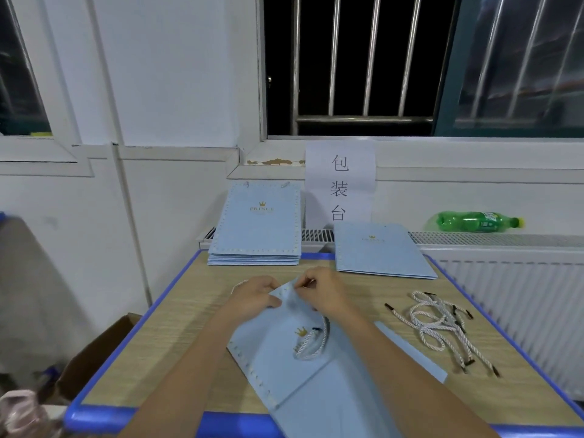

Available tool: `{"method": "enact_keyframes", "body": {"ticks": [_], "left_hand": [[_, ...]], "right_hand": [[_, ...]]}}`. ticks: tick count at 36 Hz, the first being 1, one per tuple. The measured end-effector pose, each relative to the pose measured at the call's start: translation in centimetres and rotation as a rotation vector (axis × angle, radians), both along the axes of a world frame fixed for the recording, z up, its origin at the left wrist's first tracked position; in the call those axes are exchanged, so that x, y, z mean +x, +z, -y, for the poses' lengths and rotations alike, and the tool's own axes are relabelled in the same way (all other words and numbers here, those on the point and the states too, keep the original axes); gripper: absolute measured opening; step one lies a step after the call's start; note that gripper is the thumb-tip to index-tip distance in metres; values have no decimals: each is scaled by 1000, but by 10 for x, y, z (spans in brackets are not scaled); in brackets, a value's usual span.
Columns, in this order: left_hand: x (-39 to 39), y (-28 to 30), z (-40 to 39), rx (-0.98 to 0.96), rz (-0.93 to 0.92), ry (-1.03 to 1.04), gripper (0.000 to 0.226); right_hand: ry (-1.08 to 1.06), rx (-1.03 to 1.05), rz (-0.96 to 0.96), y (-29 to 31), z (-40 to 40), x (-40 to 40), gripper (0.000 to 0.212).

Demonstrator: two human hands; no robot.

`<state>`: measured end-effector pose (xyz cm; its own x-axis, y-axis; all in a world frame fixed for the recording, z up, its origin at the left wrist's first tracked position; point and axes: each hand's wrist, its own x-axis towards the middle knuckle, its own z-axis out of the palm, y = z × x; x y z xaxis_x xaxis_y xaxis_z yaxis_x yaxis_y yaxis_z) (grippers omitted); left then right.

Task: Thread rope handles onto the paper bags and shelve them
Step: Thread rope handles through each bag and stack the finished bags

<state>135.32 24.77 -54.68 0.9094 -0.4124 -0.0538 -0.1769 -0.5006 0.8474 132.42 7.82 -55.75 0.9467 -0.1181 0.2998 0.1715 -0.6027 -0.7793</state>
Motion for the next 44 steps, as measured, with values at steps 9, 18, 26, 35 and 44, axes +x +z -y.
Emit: {"method": "enact_keyframes", "body": {"ticks": [9, 18, 26, 35, 44], "left_hand": [[-6, 14, -3, -30, -77, -137, 20], [-16, 23, -16, -94, -282, -247, 13], [-14, 10, -10, -126, -446, -210, 33], [-11, 5, 16, -199, -261, -88, 25], [-14, 0, 29, -153, -148, 60, 26]], "right_hand": [[96, 181, -236, 14, 7, -11, 38], [282, 141, -348, 37, 20, -14, 31], [309, 28, -180, 21, 16, -8, 32], [199, 105, -65, 1, 23, -9, 32], [191, 131, -8, -6, 18, -12, 32]]}}
